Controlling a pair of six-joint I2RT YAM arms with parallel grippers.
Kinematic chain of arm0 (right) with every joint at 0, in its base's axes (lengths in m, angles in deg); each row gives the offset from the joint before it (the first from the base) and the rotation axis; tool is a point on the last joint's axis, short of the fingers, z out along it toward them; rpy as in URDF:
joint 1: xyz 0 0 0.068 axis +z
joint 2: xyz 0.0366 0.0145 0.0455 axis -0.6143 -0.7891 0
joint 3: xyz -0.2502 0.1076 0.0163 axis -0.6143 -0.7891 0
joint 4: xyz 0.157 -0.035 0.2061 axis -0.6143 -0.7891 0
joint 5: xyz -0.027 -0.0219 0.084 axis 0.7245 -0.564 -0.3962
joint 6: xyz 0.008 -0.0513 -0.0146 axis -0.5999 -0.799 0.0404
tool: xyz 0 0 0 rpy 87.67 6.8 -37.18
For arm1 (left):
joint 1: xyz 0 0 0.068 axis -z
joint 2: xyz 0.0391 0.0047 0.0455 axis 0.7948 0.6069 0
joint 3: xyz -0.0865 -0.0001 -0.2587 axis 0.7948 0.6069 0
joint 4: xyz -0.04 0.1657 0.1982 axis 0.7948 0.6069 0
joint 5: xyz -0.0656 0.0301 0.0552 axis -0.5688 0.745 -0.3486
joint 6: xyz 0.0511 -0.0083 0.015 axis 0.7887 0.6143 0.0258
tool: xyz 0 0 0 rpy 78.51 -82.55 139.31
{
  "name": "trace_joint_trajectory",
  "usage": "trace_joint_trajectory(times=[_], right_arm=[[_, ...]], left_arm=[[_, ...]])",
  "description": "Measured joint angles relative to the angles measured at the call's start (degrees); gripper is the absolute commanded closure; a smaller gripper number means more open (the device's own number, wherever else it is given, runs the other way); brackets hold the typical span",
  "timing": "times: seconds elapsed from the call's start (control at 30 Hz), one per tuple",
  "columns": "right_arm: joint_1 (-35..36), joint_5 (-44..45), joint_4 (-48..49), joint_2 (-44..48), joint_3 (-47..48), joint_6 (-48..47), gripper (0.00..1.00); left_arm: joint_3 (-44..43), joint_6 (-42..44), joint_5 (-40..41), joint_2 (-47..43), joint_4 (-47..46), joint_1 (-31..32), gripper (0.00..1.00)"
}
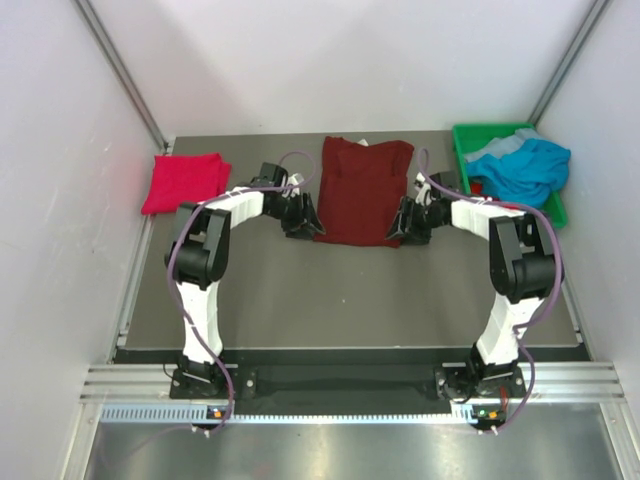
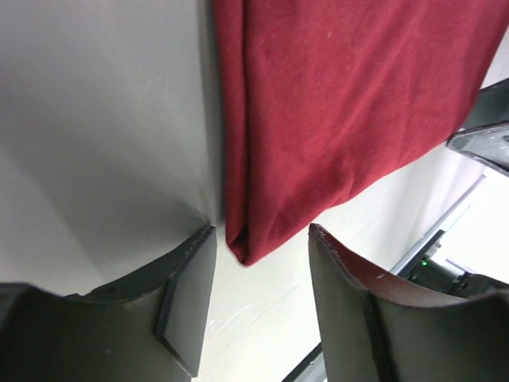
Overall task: Fold and stack the t-shirts
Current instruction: Fold the tshirt
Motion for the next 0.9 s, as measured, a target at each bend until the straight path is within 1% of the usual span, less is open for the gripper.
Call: trace_joint_trajectory(times=[0.07,0.1,0.13,0.17,0.23,0.27,0.3,0.33,0.37,0.57,0.67,0.8,0.9], right_arm=[[0.1,-0.1,0.1,-0.3,0.1,0.0,0.55],[0.1,-0.2,0.0,-0.5,0.1,0.0,0.61],[0.1,-0.2,0.0,-0.6,0.1,0.0,0.64],[0.1,-0.1,-0.1,-0.7,0.1,-0.1,0.71],[0.1,0.0,-0.1,-0.8,0.0,0.0,0.78],[0.2,0.0,-0.1,-0.9,0.0,-0.1,0.83],[0.2,0.0,-0.1,-0.9,-0.1,-0.1,0.94],[0.3,0.0,-0.1,-0.9,-0.1,-0.3,0.99],[0.3,0.0,-0.1,-0.9,-0.1,-0.3,1.0],[0.3,0.5,-1.4,0.1,-0.1,-1.3,1.0],[0.3,0.5,-3.0,2.3,-0.1,-2.5,1.0],[0.4,0.4,-5.2,7.2,-0.2,-3.6,1.0],[0.5,0.3,-5.7,11.9,-1.7,-4.1,1.0]], left_arm=[[-0.4,-0.4,-0.7,0.6,-0.3,0.1,0.51],[-0.5,-0.6,-1.1,0.9,-0.5,0.2,0.53],[-0.6,-0.9,-1.3,1.2,-0.6,0.2,0.59],[-0.7,-1.0,-1.4,1.4,-0.7,0.3,0.62],[-0.7,-1.4,-1.7,1.9,-0.9,0.3,0.69],[-0.7,-1.6,-1.9,2.1,-1.1,0.3,0.77],[-0.7,-1.7,-2.0,2.3,-1.2,0.3,0.81],[-0.6,-1.8,-2.1,2.5,-1.3,0.3,0.86],[-0.5,-1.7,-2.1,2.6,-1.4,0.3,1.0],[0.5,-1.7,-2.8,2.4,-2.6,0.4,1.0],[2.9,-1.9,-3.2,0.9,-3.4,0.4,1.0],[6.7,-2.5,-4.0,-3.0,-3.6,0.7,1.0],[10.3,-3.1,-4.5,-8.4,-4.1,1.1,1.0]])
